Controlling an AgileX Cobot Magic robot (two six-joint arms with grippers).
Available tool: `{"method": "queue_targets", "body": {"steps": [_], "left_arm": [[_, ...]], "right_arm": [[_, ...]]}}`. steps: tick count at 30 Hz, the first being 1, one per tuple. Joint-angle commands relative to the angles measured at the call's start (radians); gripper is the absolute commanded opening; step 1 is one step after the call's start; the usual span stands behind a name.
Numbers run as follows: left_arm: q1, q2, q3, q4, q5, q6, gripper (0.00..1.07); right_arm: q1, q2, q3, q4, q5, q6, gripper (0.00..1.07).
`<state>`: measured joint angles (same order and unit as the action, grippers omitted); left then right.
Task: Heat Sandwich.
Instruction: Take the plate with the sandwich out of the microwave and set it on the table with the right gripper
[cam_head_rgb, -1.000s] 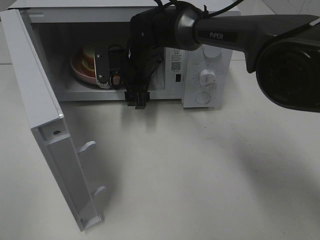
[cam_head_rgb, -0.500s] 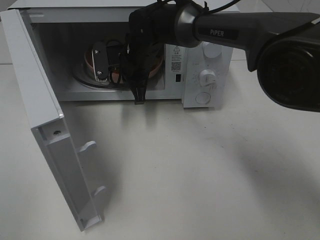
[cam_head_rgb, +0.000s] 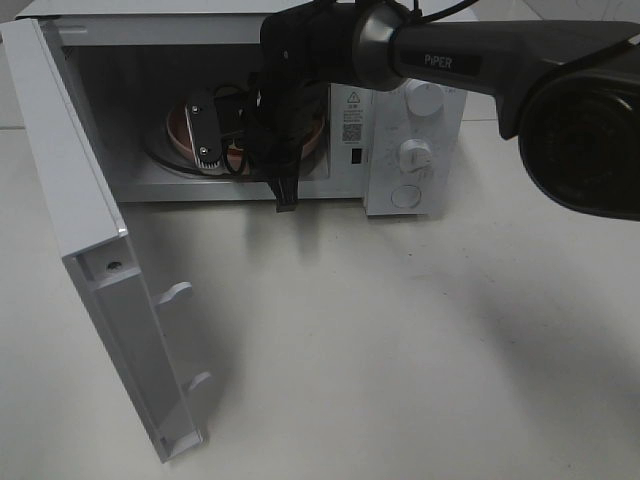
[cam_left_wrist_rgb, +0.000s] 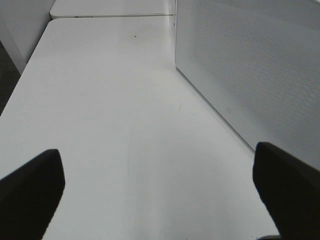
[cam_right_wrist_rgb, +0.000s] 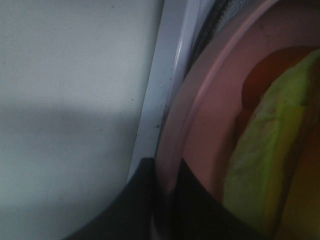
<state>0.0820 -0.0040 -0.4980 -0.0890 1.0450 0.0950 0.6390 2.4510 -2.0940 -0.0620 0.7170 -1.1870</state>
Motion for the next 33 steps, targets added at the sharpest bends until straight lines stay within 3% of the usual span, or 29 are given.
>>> {"method": "queue_targets", "body": {"steps": [1,6,12,19,26,33], "left_arm": [[-0.008,-0.026,0.003,-0.003,-0.008,-0.003,0.97],[-0.008,-0.026,0.003,-0.003,-0.008,-0.003,0.97],[-0.008,-0.026,0.003,-0.003,-0.008,-0.003,0.97],[-0.008,-0.026,0.003,-0.003,-0.008,-0.003,0.97],[-0.008,-0.026,0.003,-0.003,-0.008,-0.003,0.97],[-0.008,-0.026,0.003,-0.003,-0.008,-0.003,0.97]], "right_arm": [[0.001,-0.015,0.011,0.034,0.047,-0.009,0.0],[0.001,-0.062,0.05,0.044,0.037,-0.086,0.0],[0.001,-0.159,0.206,0.079,-0.06,-0.229,0.0],[0.001,-0.223,0.313,0.082,-0.135,-0.303,0.0],[0.001,-0.314,0.466,0.174,-0.214,-0.431,0.0],[0.002,-0.382,0.556,0.21,-0.217,-0.505,0.0]]}}
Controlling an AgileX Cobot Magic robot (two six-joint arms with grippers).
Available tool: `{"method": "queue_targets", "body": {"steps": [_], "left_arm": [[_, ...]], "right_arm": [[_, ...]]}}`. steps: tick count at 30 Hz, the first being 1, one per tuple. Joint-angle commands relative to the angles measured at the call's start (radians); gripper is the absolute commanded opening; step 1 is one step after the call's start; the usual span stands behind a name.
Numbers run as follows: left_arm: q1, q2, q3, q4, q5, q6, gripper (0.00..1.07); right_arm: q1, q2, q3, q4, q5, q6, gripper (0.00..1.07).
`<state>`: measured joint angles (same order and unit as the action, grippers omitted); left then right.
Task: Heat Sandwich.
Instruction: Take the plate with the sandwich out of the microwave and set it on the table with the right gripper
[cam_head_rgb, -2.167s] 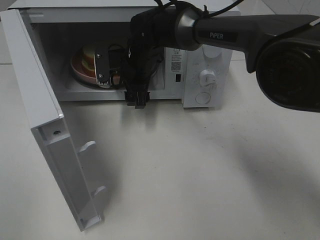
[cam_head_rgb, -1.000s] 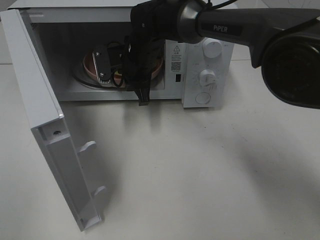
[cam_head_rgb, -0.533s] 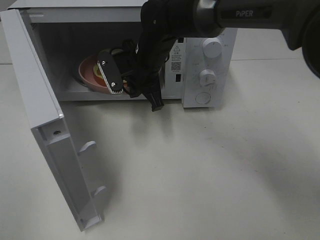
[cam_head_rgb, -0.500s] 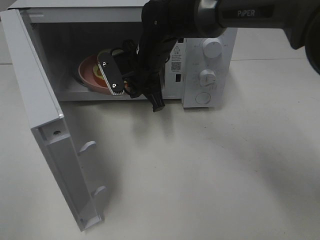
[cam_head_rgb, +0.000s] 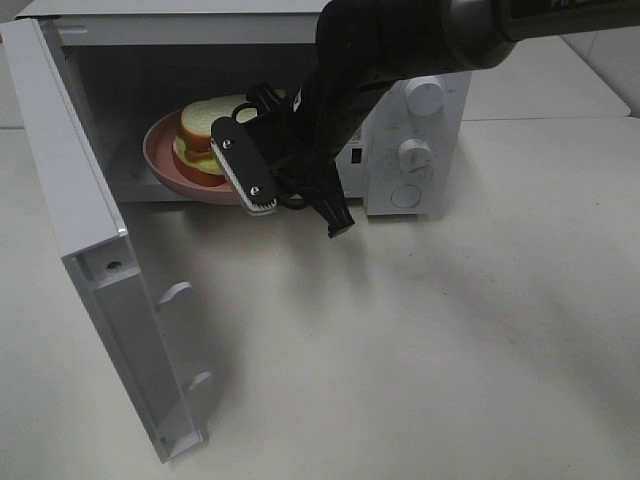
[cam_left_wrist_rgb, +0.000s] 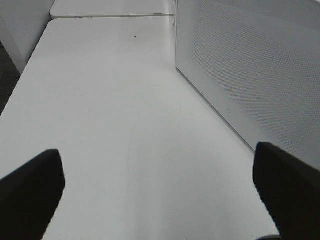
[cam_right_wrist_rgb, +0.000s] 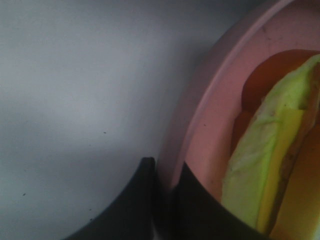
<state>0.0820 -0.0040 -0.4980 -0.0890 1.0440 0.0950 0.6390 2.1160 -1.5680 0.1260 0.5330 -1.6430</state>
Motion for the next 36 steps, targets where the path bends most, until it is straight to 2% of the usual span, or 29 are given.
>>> {"method": "queue_targets", "body": {"steps": [1,17,36], "left_arm": [[-0.008,-0.026,0.003,-0.003,-0.007,-0.003,0.97],[-0.008,-0.026,0.003,-0.003,-0.007,-0.003,0.97],[-0.008,-0.026,0.003,-0.003,-0.007,-0.003,0.97]], "right_arm": [[0.002,-0.069,0.06,0.022,-0.033,-0.07,0.0],[0.037,-0.227,0.263,0.03,-0.065,-0.094,0.0],[0.037,-0.471,0.574,0.038,-0.133,-0.064,0.0]]}}
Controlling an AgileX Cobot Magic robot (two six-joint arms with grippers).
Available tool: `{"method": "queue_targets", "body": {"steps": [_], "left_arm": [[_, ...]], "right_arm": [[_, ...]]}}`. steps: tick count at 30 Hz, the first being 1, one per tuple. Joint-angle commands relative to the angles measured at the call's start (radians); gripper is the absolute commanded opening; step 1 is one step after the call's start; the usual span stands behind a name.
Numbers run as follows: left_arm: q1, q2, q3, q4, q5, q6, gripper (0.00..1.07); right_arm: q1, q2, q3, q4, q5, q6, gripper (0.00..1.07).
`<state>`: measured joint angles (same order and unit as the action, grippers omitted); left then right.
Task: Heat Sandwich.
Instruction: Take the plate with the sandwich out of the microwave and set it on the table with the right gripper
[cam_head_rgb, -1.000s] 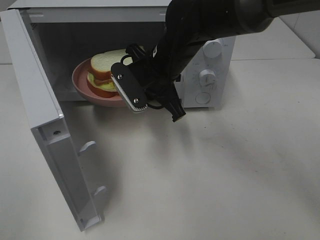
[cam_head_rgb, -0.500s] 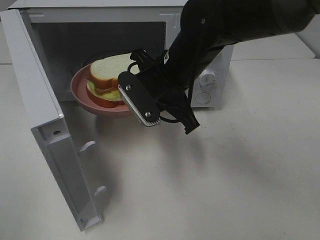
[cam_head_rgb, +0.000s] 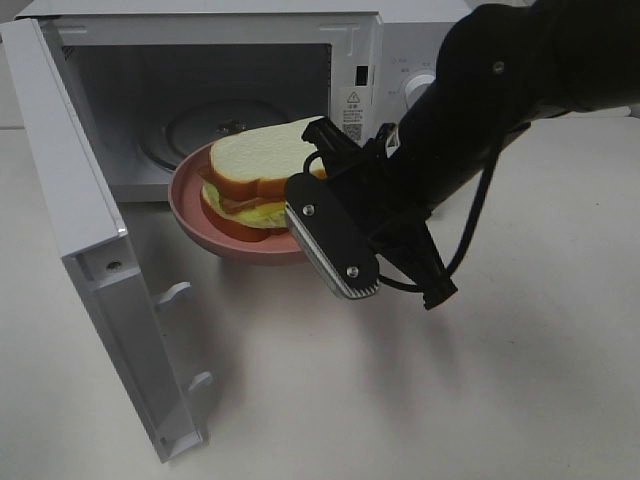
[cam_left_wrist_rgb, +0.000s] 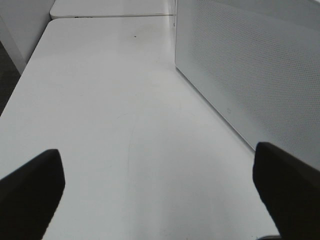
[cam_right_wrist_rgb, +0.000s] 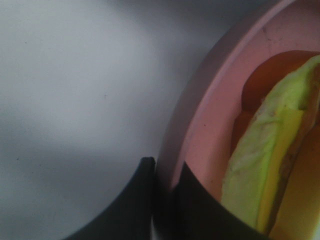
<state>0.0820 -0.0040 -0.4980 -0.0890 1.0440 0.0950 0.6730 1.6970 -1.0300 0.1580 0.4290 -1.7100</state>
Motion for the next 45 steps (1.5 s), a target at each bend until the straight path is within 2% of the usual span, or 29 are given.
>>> {"method": "queue_targets", "body": {"steps": [1,16,22,45], "left_arm": [[-0.008,-0.026,0.003,-0.003,-0.007,-0.003,0.97],[-0.008,-0.026,0.003,-0.003,-0.007,-0.003,0.97],[-0.008,-0.026,0.003,-0.003,-0.007,-0.003,0.97],[-0.008,-0.026,0.003,-0.003,-0.007,-0.003,0.97]], "right_arm": [[0.003,-0.085,0.07,0.006,-0.028,0.003,0.0],[0.003,-0.37,0.317,0.005,-0.025,0.064,0.0],[0.003,-0.467,0.384,0.005,-0.018,0.093,0.0],[0.003,-0.762,0.501,-0.074,0.134,0.224,0.0]]}}
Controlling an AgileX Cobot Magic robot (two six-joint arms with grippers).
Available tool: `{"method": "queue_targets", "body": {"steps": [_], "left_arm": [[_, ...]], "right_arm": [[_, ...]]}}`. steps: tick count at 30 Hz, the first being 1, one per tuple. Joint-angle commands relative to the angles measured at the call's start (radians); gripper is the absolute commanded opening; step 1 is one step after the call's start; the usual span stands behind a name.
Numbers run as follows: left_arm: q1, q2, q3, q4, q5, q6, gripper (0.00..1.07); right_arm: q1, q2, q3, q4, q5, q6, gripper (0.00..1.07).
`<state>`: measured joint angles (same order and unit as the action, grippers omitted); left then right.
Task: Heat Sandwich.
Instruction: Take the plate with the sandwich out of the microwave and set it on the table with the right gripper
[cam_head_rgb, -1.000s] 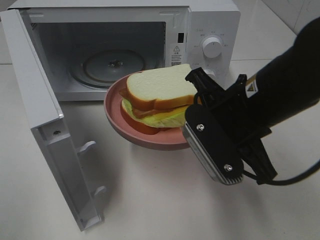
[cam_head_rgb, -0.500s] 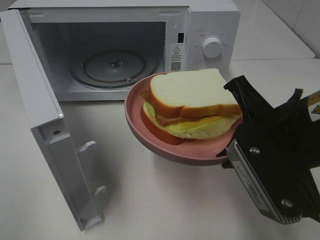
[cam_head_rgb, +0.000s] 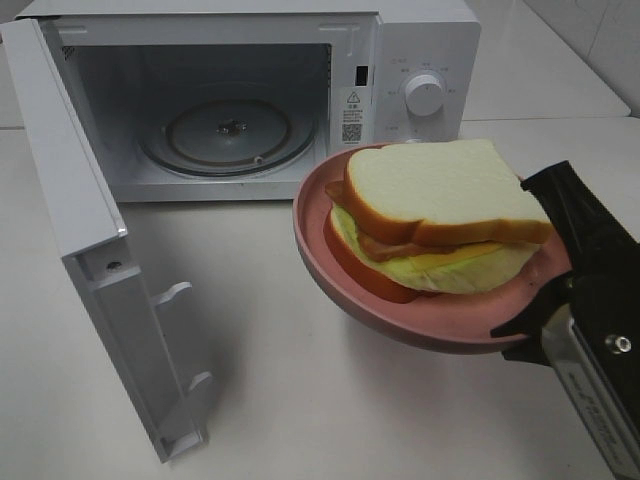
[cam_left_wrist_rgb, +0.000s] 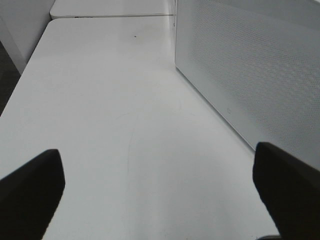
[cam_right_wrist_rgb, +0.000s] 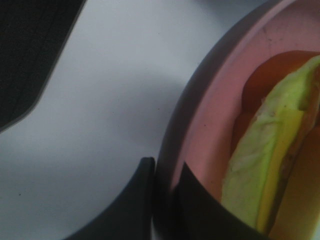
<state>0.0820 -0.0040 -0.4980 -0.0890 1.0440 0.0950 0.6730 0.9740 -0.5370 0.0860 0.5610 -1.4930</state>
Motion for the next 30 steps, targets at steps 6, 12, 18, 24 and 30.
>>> {"method": "queue_targets", "body": {"steps": [6,12,18,24,30], "left_arm": [[-0.008,-0.026,0.003,-0.003,-0.007,-0.003,0.97],[-0.008,-0.026,0.003,-0.003,-0.007,-0.003,0.97],[-0.008,-0.026,0.003,-0.003,-0.007,-0.003,0.97],[-0.008,-0.026,0.003,-0.003,-0.007,-0.003,0.97],[-0.008,-0.026,0.003,-0.003,-0.007,-0.003,0.97]], "right_arm": [[0.003,-0.104,0.031,-0.035,0.034,0.041,0.0],[0.003,-0.185,0.038,-0.146,0.096,0.161,0.0],[0.003,-0.229,0.038,-0.23,0.118,0.302,0.0],[0.003,-0.229,0.036,-0.389,0.148,0.525,0.0],[0.003,-0.229,0.036,-0.472,0.167,0.679,0.0]]}}
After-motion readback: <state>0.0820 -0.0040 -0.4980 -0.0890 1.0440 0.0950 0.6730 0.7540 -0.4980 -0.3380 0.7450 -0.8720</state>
